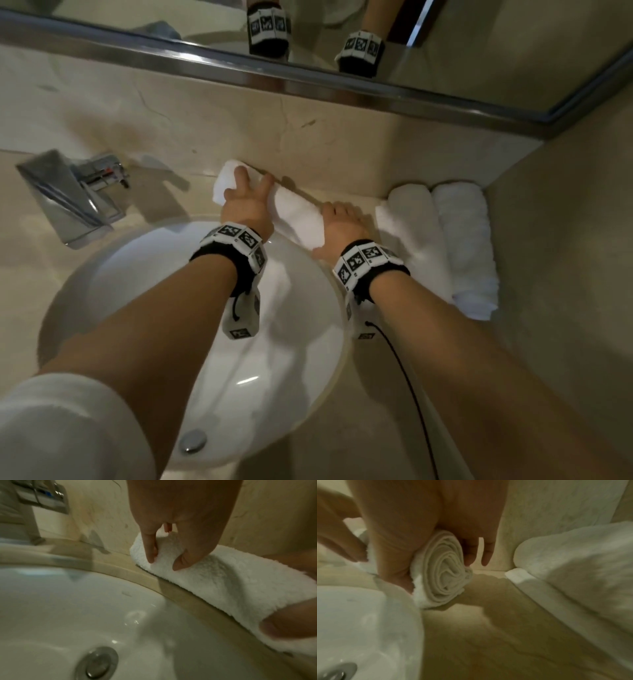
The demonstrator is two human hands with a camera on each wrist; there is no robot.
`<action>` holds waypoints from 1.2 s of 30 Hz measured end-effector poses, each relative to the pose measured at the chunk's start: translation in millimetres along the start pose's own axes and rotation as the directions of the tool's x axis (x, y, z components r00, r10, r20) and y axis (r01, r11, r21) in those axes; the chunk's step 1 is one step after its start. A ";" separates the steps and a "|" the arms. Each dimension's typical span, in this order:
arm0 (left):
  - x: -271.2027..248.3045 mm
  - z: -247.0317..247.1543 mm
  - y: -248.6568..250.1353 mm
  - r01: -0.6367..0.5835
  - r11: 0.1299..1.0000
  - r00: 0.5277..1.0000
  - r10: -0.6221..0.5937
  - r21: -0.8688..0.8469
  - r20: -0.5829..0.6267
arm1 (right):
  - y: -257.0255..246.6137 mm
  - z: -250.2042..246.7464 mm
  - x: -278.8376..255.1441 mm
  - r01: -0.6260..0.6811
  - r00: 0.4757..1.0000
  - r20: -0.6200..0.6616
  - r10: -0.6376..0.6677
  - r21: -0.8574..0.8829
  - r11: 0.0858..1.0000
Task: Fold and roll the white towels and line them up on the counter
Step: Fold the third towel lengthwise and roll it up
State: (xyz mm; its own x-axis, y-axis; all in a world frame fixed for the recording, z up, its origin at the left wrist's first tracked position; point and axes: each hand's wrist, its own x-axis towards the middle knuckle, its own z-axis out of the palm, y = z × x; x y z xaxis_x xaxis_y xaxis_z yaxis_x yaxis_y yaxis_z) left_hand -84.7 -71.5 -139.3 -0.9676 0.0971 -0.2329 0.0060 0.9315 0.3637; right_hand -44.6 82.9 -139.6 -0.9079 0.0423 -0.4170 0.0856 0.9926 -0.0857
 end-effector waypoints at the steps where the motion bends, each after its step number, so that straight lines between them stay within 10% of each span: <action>1: -2.1 4.4 7.4 -0.014 1.000 1.000 0.014 -0.012 0.013 | 5.6 2.1 -6.6 -0.014 1.000 0.012 0.014 -0.017 1.000; 13: -37.9 53.0 118.1 -0.158 0.928 0.973 0.204 -0.336 0.107 | 76.2 19.9 -74.5 -0.220 0.975 0.002 0.221 -0.088 0.972; 18: -39.0 61.1 141.1 -0.143 0.843 0.969 0.226 -0.519 0.099 | 84.8 8.8 -90.1 -0.210 0.974 0.119 0.194 0.137 0.968; 23: -39.7 69.5 147.4 -0.037 0.820 0.971 0.163 -0.571 0.172 | 134.8 -10.3 -105.4 -0.312 0.911 -0.209 0.355 0.210 0.927; 27: -36.3 66.5 156.1 -0.074 0.843 0.956 0.213 -0.533 0.204 | 154.1 10.5 -107.0 -0.314 0.948 0.080 0.308 0.091 0.945; 36: -29.0 72.8 160.0 -0.079 0.866 0.950 0.215 -0.494 0.226 | 161.4 4.6 -108.2 -0.099 0.974 0.185 0.131 -0.174 0.980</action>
State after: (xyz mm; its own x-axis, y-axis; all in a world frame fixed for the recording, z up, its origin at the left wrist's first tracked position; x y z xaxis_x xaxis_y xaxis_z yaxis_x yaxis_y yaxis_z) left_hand -37.3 100.3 -140.1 -0.8609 0.3719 -0.3471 -0.0434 0.6260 0.7786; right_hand 69.3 238.1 -112.4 -0.7969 0.1506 -0.5850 0.1022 0.9881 0.1152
